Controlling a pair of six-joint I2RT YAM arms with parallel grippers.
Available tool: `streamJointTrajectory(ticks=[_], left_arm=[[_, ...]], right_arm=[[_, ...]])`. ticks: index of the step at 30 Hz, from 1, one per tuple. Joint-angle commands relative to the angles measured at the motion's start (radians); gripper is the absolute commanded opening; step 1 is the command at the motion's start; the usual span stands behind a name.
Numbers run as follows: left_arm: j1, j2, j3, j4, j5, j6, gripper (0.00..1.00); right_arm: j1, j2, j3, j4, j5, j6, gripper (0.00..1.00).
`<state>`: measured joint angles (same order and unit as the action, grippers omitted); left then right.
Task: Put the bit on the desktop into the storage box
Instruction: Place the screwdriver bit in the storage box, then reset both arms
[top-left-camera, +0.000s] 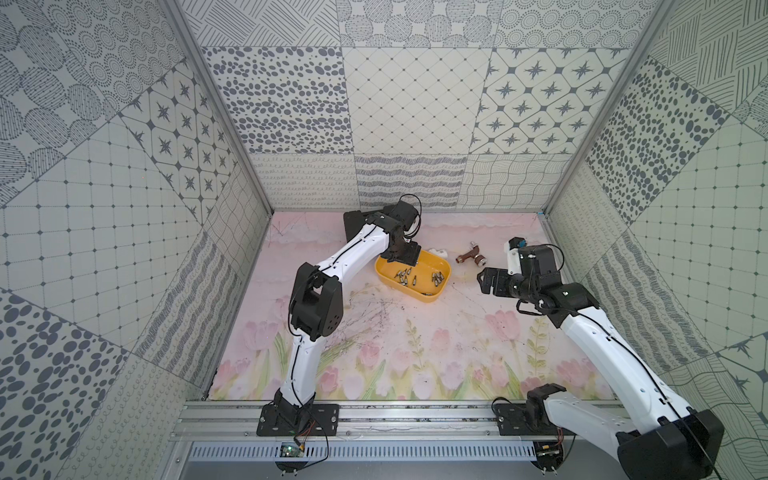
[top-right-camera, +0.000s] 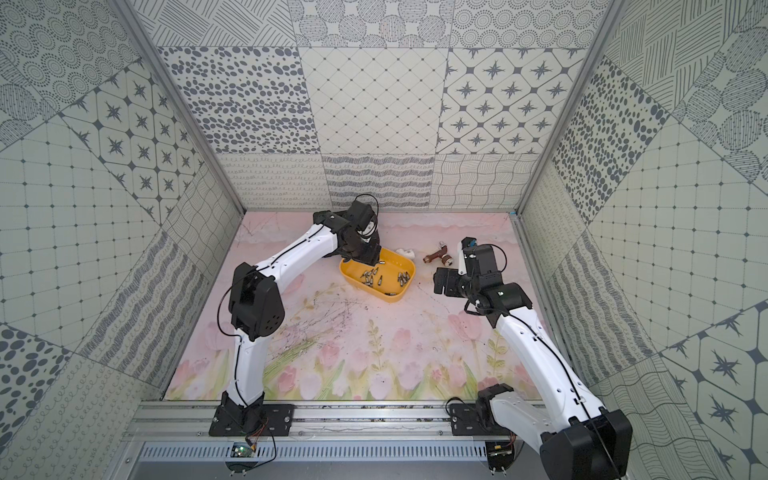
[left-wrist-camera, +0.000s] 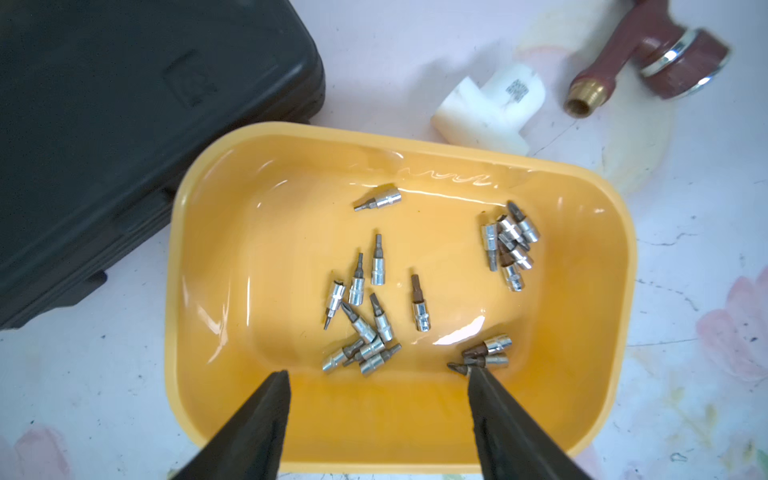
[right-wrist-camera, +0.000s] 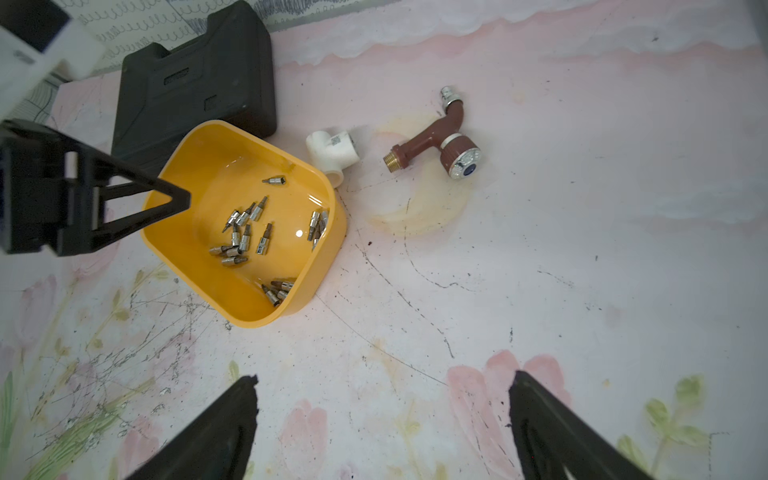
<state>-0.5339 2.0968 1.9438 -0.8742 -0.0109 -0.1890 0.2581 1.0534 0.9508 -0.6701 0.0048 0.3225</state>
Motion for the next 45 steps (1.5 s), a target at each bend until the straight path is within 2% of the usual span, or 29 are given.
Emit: streamJointTrajectory(ticks=[1, 4, 8, 13, 17, 22, 28, 32, 38, 45], left_arm=[[0.012, -0.213, -0.232, 0.188, -0.042, -0.029, 0.83], [0.017, -0.349, -0.398, 0.266, -0.086, -0.054, 0.93], [0.031, -0.513, -0.599, 0.371, -0.125, -0.102, 0.99], [0.036, -0.689, -0.781, 0.468, -0.221, -0.14, 0.99], [0.037, -0.816, -0.92, 0.532, -0.318, -0.176, 0.99], [0.037, -0.962, -1.085, 0.596, -0.436, -0.224, 0.99], [0.04, -1.074, -1.199, 0.605, -0.568, -0.256, 0.99], [0.056, -1.132, -1.255, 0.618, -0.617, -0.265, 0.99], [0.124, -1.194, -1.309, 0.614, -0.596, -0.28, 0.99], [0.205, -1.248, -1.346, 0.607, -0.554, -0.267, 0.99]], right_arm=[[-0.036, -0.04, -0.049, 0.082, 0.062, -0.009, 0.97], [-0.072, -0.075, -0.112, 0.161, 0.105, -0.002, 0.97], [-0.096, -0.148, -0.236, 0.324, 0.183, 0.005, 0.97], [-0.103, -0.221, -0.375, 0.5, 0.289, -0.039, 0.97], [-0.108, -0.202, -0.417, 0.549, 0.341, -0.073, 0.97], [-0.113, -0.165, -0.534, 0.709, 0.357, -0.094, 0.97], [-0.128, -0.104, -0.621, 0.895, 0.315, -0.118, 0.97], [-0.159, -0.051, -0.662, 1.016, 0.258, -0.114, 0.97], [-0.169, 0.048, -0.684, 1.204, 0.165, -0.194, 0.97], [-0.17, 0.167, -0.684, 1.396, 0.116, -0.255, 0.97]])
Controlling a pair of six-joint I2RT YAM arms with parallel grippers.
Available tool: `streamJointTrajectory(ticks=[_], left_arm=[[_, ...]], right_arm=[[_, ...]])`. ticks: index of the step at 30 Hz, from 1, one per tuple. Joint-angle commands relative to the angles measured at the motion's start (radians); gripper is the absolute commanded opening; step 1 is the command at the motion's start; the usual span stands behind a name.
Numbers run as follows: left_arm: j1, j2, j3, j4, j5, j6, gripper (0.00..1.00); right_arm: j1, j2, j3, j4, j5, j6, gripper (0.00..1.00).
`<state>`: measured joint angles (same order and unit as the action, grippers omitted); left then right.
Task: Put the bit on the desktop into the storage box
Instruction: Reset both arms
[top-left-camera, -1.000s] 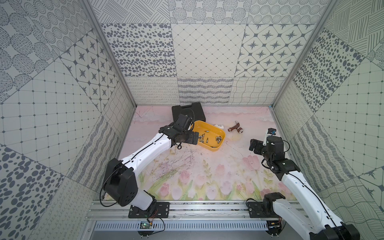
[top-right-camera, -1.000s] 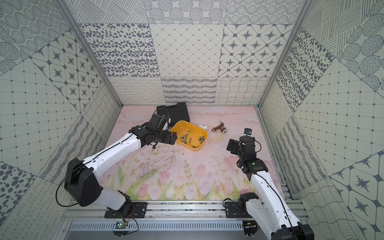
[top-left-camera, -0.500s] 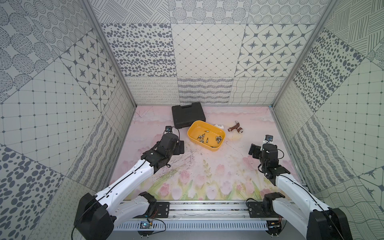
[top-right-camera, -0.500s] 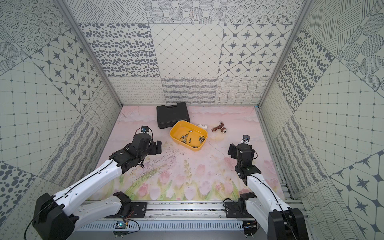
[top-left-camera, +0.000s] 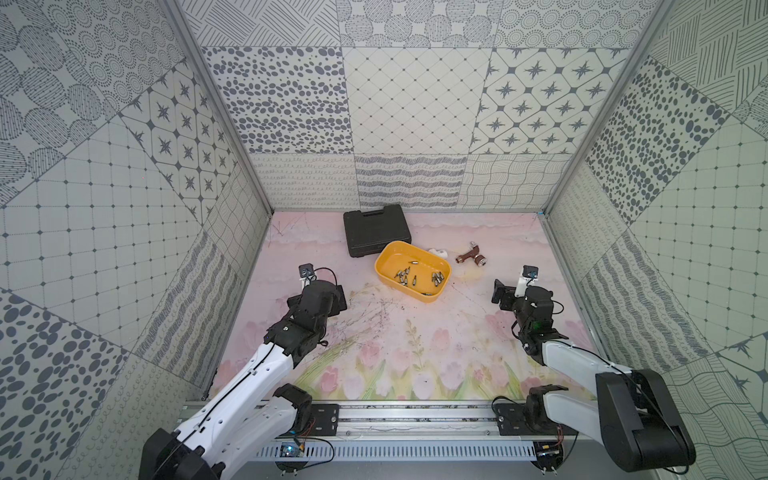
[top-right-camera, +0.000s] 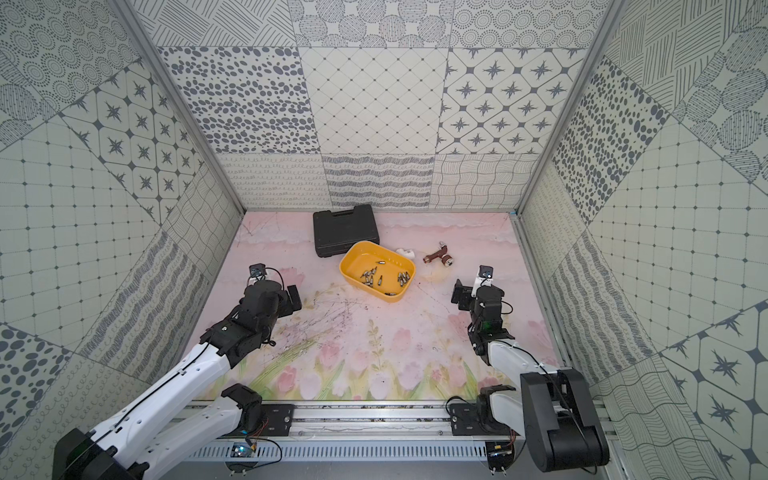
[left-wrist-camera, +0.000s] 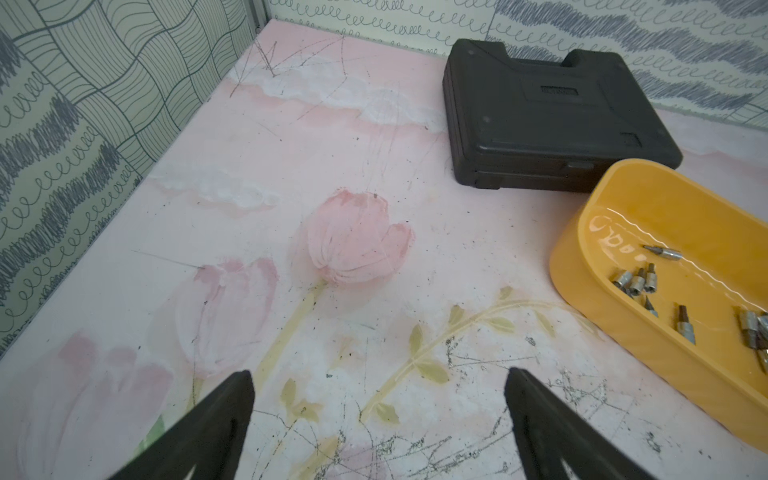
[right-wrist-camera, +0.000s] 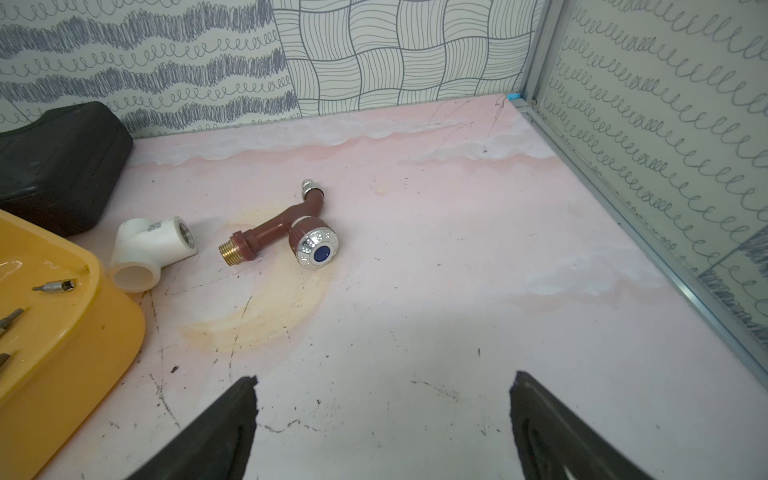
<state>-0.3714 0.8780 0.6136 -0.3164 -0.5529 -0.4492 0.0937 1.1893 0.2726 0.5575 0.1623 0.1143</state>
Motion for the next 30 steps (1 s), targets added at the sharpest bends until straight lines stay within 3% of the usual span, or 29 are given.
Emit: streamJointTrajectory(ticks=[1, 19, 24, 30], left_arm=[[0.05, -0.032, -0.016, 0.047, -0.012, 0.003, 0.99], [0.1, -0.013, -0.033, 0.055, 0.002, 0.058, 0.99], [0.117, 0.002, -0.061, 0.099, 0.013, 0.07, 0.99], [0.143, 0.032, -0.103, 0.172, -0.013, 0.156, 0.99]], right_arm=[[-0.006, 0.042, -0.006, 0.186, -0.044, -0.053, 0.97], [-0.021, 0.374, 0.073, 0.42, -0.132, -0.121, 0.97], [-0.083, 0.363, 0.143, 0.267, -0.208, -0.077, 0.97], [-0.092, 0.365, 0.137, 0.281, -0.224, -0.071, 0.97]])
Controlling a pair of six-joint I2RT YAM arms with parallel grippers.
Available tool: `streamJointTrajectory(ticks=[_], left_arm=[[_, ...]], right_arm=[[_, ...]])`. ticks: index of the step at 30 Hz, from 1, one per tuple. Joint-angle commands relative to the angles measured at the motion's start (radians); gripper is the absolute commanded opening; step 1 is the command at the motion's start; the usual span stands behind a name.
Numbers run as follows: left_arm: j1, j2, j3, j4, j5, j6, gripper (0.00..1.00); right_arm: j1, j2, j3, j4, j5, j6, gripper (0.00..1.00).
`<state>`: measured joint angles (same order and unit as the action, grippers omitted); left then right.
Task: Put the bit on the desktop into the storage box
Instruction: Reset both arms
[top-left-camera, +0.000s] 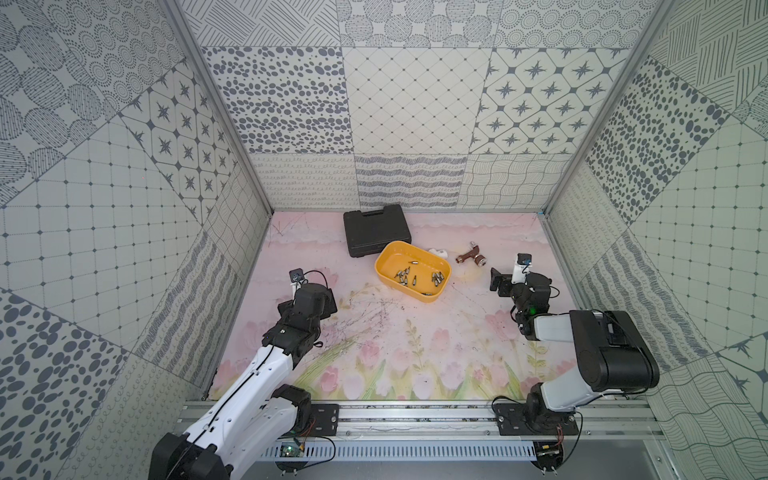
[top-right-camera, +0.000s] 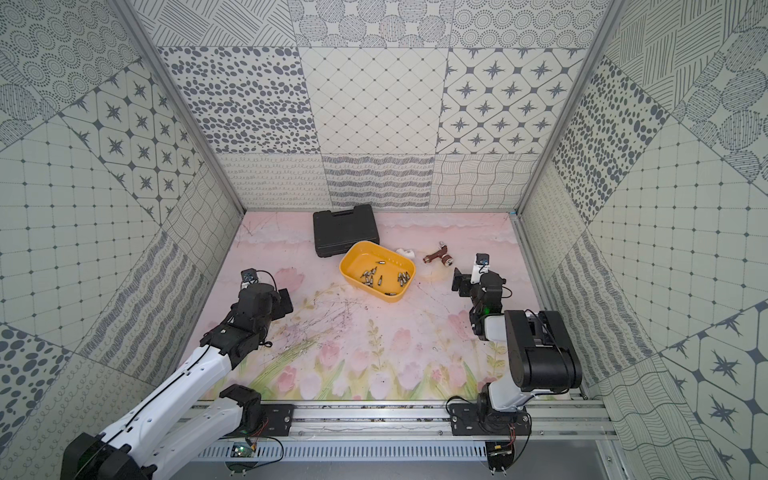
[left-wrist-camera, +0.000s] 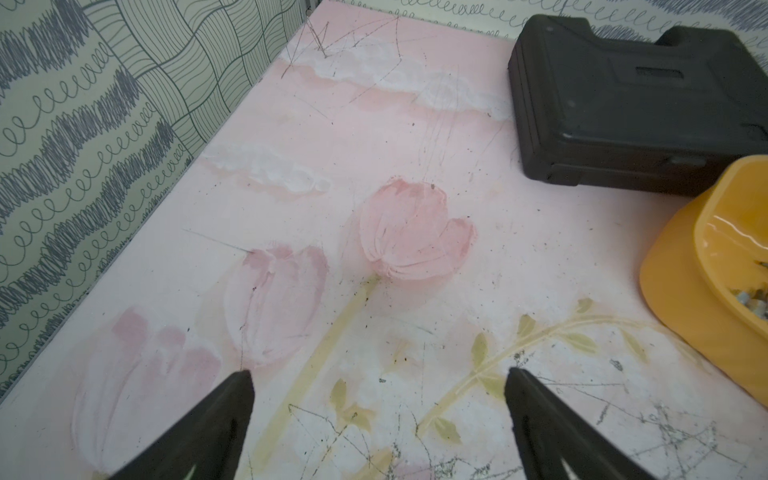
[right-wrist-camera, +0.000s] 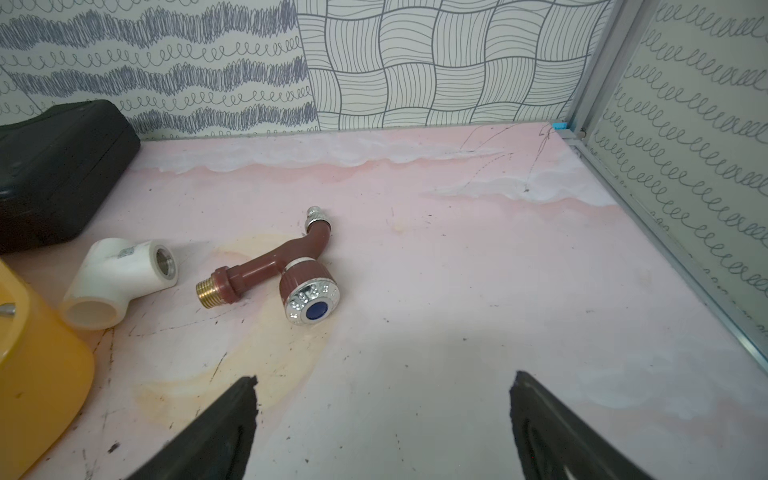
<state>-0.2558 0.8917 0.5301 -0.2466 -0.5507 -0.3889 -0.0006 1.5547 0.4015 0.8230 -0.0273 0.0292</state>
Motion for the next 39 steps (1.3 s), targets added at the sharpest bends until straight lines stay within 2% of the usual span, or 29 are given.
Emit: streamJointTrajectory(ticks=[1, 4, 7, 15, 23, 30, 33, 35, 37, 38, 39], left_arm=[[0.033, 0.024, -0.023, 0.109, -0.025, 0.118, 0.99], [0.058, 0.055, -0.036, 0.15, -0.016, 0.159, 0.99], [0.086, 0.101, -0.061, 0.225, 0.056, 0.162, 0.99], [0.106, 0.291, -0.155, 0.593, 0.21, 0.272, 0.99], [0.116, 0.436, -0.144, 0.839, 0.332, 0.399, 0.99], [0.139, 0.539, -0.117, 0.963, 0.421, 0.398, 0.99], [0.149, 0.631, -0.151, 1.126, 0.431, 0.398, 0.99], [0.184, 0.651, -0.139, 1.096, 0.47, 0.353, 0.99], [0.201, 0.69, -0.133, 1.126, 0.509, 0.358, 0.99], [0.212, 0.671, -0.11, 1.05, 0.518, 0.335, 0.99], [0.225, 0.688, -0.117, 1.102, 0.541, 0.341, 0.99]], right_arm=[[0.002, -0.001, 0.008, 0.015, -0.033, 0.013, 0.97], [0.002, -0.001, 0.009, 0.014, -0.033, 0.013, 0.97], [0.002, -0.001, 0.007, 0.015, -0.032, 0.013, 0.97], [0.002, -0.002, 0.008, 0.014, -0.033, 0.013, 0.97], [0.002, -0.001, 0.008, 0.015, -0.033, 0.014, 0.97], [0.002, -0.001, 0.008, 0.014, -0.033, 0.013, 0.97], [0.002, -0.001, 0.009, 0.015, -0.032, 0.014, 0.97], [0.002, -0.001, 0.008, 0.015, -0.032, 0.013, 0.97], [0.002, -0.001, 0.009, 0.015, -0.032, 0.014, 0.97], [0.002, -0.001, 0.01, 0.015, -0.033, 0.014, 0.97], [0.002, -0.001, 0.009, 0.014, -0.032, 0.013, 0.97]])
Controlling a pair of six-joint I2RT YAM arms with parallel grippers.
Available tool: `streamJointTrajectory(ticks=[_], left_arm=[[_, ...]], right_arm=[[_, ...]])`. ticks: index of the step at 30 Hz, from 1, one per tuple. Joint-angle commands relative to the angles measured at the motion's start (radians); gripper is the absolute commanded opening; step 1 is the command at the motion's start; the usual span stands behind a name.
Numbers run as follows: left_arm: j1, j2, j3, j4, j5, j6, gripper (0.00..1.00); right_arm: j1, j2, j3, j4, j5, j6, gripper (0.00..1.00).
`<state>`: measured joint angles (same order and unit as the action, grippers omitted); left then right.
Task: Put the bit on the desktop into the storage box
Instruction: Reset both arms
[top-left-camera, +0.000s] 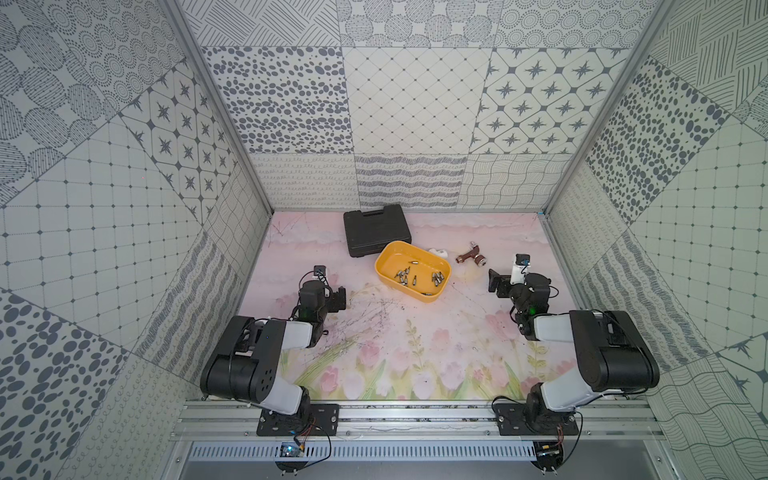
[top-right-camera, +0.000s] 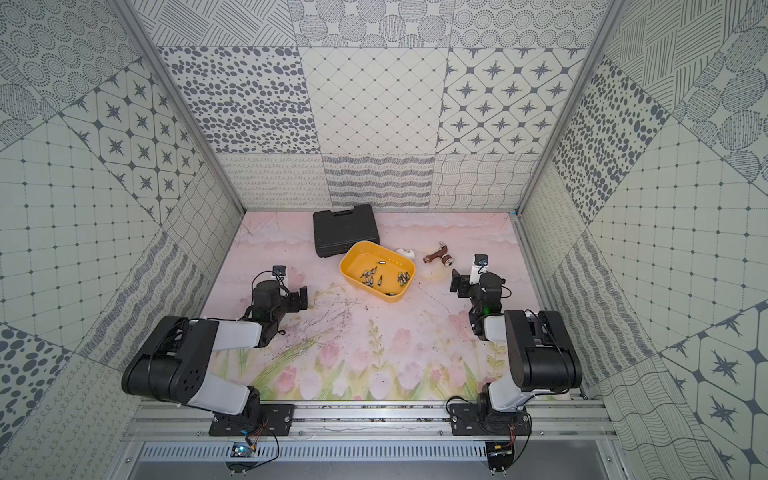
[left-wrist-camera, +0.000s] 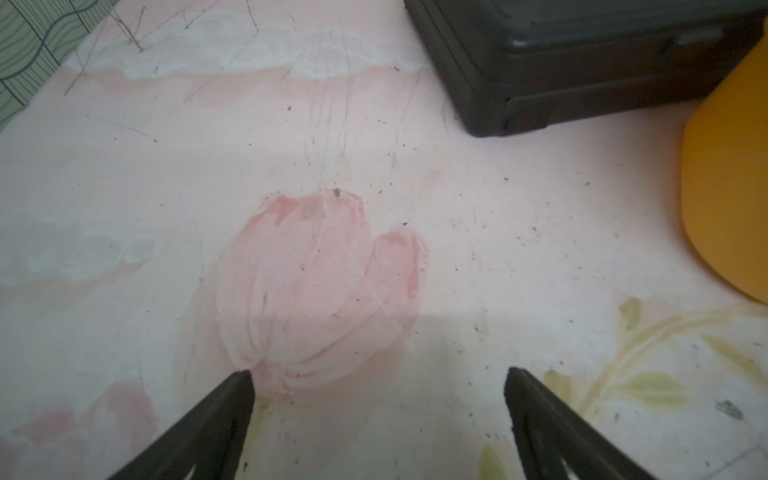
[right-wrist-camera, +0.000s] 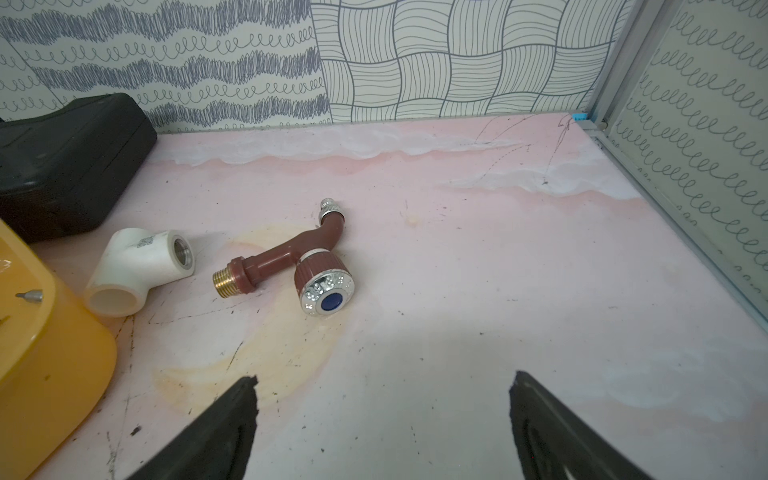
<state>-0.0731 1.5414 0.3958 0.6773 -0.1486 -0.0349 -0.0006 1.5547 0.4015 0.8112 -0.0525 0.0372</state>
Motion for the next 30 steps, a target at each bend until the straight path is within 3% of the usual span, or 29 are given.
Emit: streamJointTrajectory(ticks=[1, 30], left_arm=[[0.046, 0.036, 0.017, 0.163, 0.148, -0.018, 0.99], [0.045, 0.03, 0.023, 0.147, 0.149, -0.022, 0.99]], right_arm=[[0.002, -0.001, 0.009, 0.026, -0.007, 0.006, 0.97], [0.007, -0.001, 0.01, 0.025, -0.003, 0.001, 0.97]])
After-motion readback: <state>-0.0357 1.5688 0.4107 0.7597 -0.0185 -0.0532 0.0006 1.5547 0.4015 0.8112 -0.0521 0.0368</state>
